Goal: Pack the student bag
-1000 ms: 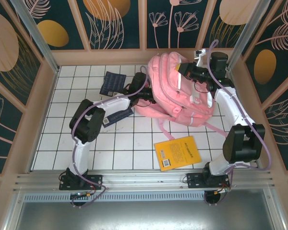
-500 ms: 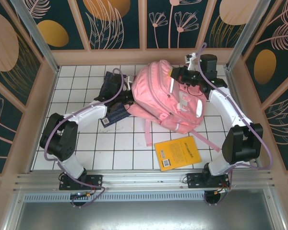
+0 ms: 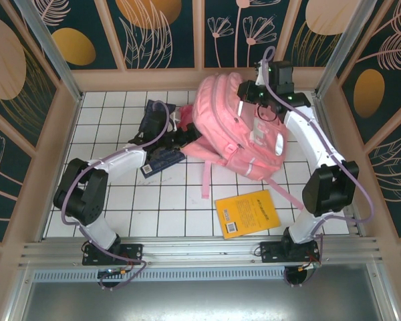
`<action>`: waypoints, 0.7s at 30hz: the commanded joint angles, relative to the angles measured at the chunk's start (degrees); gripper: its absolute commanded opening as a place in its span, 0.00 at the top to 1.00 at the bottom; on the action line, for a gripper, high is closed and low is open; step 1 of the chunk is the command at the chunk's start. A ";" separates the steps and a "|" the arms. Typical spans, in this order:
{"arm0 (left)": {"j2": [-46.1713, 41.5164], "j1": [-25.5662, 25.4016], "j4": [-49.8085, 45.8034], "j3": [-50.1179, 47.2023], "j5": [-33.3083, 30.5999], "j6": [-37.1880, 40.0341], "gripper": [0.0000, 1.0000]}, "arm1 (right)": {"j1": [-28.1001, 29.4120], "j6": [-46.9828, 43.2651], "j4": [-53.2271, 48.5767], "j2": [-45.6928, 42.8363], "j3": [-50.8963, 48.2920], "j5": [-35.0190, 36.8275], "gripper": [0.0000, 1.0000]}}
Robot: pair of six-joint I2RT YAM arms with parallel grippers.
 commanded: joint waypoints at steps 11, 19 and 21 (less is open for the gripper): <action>-6.27 -2.54 -6.28 3.34 -6.37 3.99 0.06 | 0.42 -16.65 -1.94 8.58 14.31 23.94 1.00; -14.87 0.17 -9.66 -1.46 -9.57 7.44 0.06 | 3.53 -13.40 -2.26 15.58 11.97 20.00 0.92; -16.36 0.47 -9.97 -2.38 -10.01 7.77 0.06 | 4.65 -12.73 -1.77 16.69 11.55 17.57 0.92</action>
